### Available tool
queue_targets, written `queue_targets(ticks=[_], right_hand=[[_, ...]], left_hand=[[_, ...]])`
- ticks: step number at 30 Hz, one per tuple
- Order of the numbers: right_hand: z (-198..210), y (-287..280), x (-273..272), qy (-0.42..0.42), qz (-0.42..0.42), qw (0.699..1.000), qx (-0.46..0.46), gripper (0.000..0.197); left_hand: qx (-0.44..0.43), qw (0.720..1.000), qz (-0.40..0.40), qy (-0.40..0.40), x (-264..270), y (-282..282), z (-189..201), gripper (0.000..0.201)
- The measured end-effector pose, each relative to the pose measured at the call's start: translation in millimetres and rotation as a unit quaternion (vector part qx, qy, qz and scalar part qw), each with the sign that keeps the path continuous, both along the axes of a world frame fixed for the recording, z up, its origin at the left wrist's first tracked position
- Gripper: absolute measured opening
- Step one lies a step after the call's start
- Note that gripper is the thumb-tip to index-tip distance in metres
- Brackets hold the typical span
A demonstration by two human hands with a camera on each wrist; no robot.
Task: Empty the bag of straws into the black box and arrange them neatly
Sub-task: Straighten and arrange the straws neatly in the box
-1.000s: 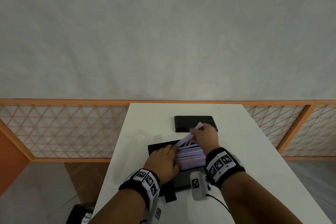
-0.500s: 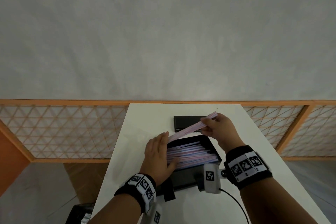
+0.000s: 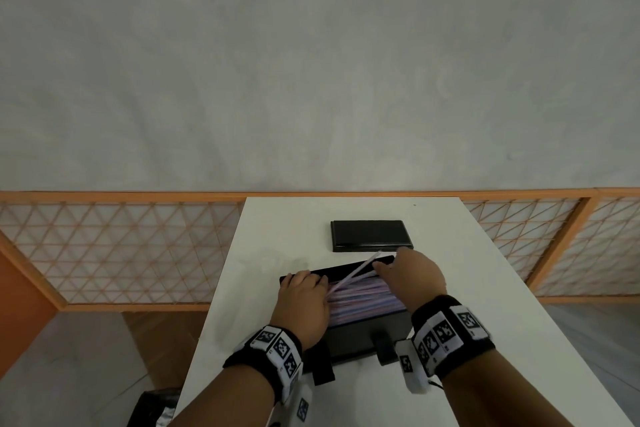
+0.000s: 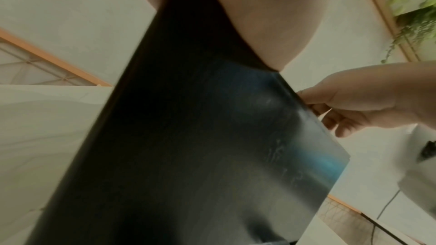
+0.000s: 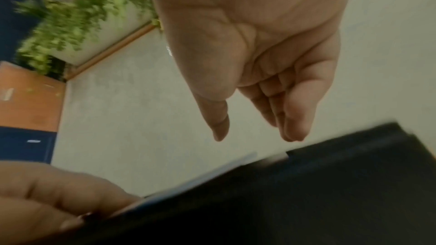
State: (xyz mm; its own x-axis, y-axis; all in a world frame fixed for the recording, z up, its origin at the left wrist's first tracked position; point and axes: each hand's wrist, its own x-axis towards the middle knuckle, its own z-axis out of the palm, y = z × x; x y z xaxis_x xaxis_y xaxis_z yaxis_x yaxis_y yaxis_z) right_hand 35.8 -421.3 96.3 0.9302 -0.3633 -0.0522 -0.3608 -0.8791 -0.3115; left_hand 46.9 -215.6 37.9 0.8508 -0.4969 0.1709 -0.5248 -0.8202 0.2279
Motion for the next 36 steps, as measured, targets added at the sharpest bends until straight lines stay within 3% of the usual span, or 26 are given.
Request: queue_targets(ticks=[2, 4, 6, 8, 12, 15, 19, 25, 33, 36], right_hand=[[8, 4, -4, -0.013, 0.059, 0.997, -0.040, 0.032], [14, 14, -11, 0.016, 0.180, 0.983, -0.037, 0.024], [12, 31, -23, 0.099, 0.318, 0.942, -0.043, 0.027], [-1, 45, -29, 0.159, 0.376, 0.911, -0.064, 0.035], [-19, 59, -20, 0.235, 0.356, 0.901, -0.072, 0.037], [-21, 65, -10, 0.299, 0.342, 0.891, -0.028, 0.053], [-17, 72, -1, 0.305, 0.336, 0.890, 0.032, 0.073], [-13, 82, 2, 0.292, 0.331, 0.893, 0.083, 0.064], [-20, 78, 2, 0.306, 0.292, 0.904, 0.064, 0.069], [-23, 77, 1, 0.279, 0.303, 0.911, 0.002, 0.068]], left_hand=[[-0.021, 1.000, -0.002, -0.008, 3, 0, -1, 0.038], [-0.041, 0.999, -0.006, -0.014, 5, 0, -2, 0.037], [-0.037, 0.999, -0.012, 0.003, 8, 1, 2, 0.040], [-0.036, 0.999, -0.021, 0.006, 13, 2, 3, 0.044], [-0.035, 0.999, -0.040, -0.003, 16, 4, 1, 0.051], [-0.048, 0.997, -0.048, -0.029, 16, 4, -7, 0.054], [-0.033, 0.998, -0.027, -0.041, 18, 4, -9, 0.048], [-0.023, 0.998, -0.003, -0.055, 21, 3, -12, 0.050], [-0.034, 0.997, -0.004, -0.067, 21, 3, -16, 0.047], [-0.033, 0.998, -0.003, -0.062, 21, 3, -16, 0.056]])
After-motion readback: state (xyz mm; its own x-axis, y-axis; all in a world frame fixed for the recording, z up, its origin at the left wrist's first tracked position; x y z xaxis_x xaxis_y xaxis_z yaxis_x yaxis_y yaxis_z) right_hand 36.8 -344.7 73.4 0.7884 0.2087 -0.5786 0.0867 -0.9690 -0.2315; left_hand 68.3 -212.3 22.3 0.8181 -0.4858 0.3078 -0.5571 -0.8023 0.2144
